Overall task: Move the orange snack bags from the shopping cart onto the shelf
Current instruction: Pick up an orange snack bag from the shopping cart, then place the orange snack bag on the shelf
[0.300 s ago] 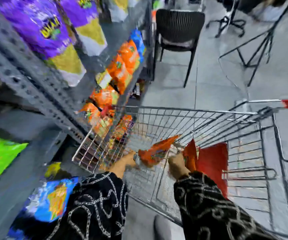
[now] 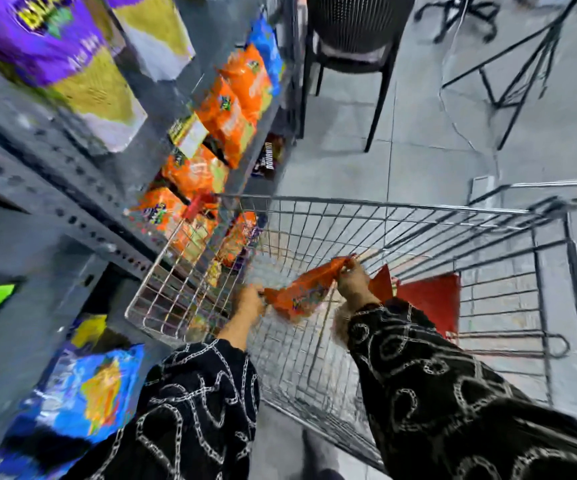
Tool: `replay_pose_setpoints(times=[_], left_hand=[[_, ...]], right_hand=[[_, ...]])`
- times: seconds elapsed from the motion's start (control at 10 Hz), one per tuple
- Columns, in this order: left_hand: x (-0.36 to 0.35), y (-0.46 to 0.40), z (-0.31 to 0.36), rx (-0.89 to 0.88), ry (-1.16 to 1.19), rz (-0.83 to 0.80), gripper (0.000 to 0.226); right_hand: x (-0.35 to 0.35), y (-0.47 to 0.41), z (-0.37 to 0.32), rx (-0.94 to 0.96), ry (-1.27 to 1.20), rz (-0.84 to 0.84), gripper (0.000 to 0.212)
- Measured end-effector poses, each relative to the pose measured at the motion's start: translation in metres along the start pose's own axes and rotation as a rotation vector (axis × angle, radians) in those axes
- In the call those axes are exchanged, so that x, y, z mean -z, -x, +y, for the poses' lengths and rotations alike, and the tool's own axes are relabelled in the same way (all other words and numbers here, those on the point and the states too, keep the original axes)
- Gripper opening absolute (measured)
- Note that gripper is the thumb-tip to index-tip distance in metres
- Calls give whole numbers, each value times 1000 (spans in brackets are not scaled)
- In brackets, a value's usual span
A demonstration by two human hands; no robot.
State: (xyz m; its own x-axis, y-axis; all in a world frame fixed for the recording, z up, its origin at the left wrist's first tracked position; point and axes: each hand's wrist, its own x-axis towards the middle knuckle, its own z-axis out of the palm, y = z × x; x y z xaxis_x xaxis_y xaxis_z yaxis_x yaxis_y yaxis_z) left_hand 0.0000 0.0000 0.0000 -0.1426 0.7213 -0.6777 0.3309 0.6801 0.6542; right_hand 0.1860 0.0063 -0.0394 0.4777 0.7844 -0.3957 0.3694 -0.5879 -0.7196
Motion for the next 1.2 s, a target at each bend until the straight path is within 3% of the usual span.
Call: replay_pose_setpoints(times=[0.1, 0.2, 0.3, 0.4, 0.5, 0.6, 0.7, 0.8, 0.9, 1.0, 1.1, 1.2], left_hand=[[8, 4, -1, -7, -83, -93, 25], [4, 10, -9, -71, -198, -67, 13], [11, 13, -16, -125, -191, 71, 31], [33, 27, -14, -129, -277, 146, 38], [65, 47, 2, -245, -259, 181, 47], [101, 85, 15, -351, -356, 238, 42], [139, 128, 30, -417, -370, 320, 12], [182, 185, 47, -534, -424, 411, 20], [226, 254, 72, -722, -425, 498, 24], [273, 331, 98, -894, -479, 620, 18], [316, 413, 121, -1017, -310, 730, 29], [357, 484, 137, -1124, -149, 858, 23]], right_hand=[[5, 17, -7, -2, -30, 47, 18], [7, 24, -7, 16, -1, 67, 19], [12, 32, -11, 83, 77, 36, 23], [19, 38, -25, 157, 119, -5, 23], [40, 50, -53, 177, 70, -124, 14], [76, 79, -92, 296, 139, -233, 13], [98, 114, -137, 350, 177, -282, 24], [126, 163, -208, 475, 352, -216, 10], [160, 214, -273, 756, 542, -136, 13], [196, 262, -333, 943, 447, -110, 13], [227, 316, -400, 1123, 260, -171, 26], [234, 370, -458, 1300, -28, -328, 27]])
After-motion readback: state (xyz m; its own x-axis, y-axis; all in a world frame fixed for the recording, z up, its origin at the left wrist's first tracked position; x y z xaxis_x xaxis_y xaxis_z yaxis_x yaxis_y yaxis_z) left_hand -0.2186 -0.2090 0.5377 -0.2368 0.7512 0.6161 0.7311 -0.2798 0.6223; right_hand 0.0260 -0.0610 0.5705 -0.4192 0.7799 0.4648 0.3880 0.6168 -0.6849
